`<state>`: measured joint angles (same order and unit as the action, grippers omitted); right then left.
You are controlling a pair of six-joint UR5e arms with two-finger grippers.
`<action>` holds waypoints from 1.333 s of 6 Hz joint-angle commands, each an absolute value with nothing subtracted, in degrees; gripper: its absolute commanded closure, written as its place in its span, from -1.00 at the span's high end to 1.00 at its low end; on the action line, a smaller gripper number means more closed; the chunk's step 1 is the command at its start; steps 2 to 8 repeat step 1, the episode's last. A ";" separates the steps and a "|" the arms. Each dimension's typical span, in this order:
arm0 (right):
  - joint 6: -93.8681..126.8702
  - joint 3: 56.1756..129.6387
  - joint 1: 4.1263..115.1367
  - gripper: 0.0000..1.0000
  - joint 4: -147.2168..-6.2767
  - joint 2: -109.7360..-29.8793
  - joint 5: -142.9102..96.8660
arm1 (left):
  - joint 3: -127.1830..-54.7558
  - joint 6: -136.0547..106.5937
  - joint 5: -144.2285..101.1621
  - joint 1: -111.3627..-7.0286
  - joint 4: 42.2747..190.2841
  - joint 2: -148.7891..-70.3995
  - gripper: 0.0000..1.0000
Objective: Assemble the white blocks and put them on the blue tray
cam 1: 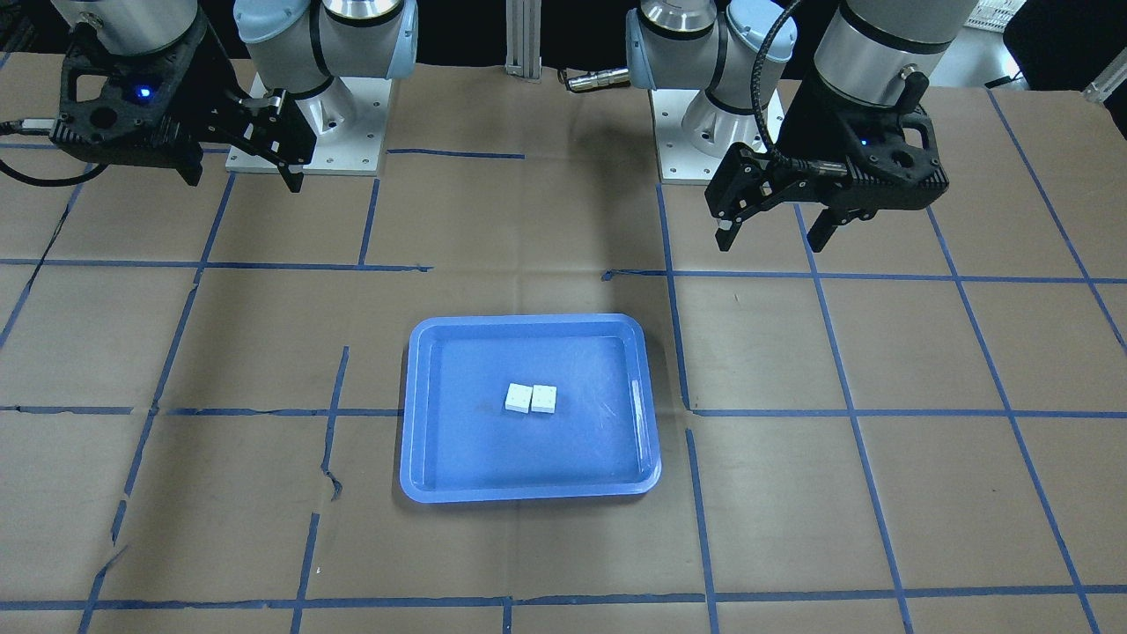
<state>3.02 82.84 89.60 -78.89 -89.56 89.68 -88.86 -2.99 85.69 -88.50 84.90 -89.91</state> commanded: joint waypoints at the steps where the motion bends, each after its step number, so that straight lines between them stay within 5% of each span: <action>1: 3.08 82.88 89.56 1.00 -78.93 -89.56 89.82 | -88.86 -2.99 85.69 -88.51 84.90 -89.91 0.98; 8: 3.08 82.88 89.56 1.00 -78.93 -89.56 89.82 | -88.86 -2.99 85.69 -88.51 84.90 -89.91 0.98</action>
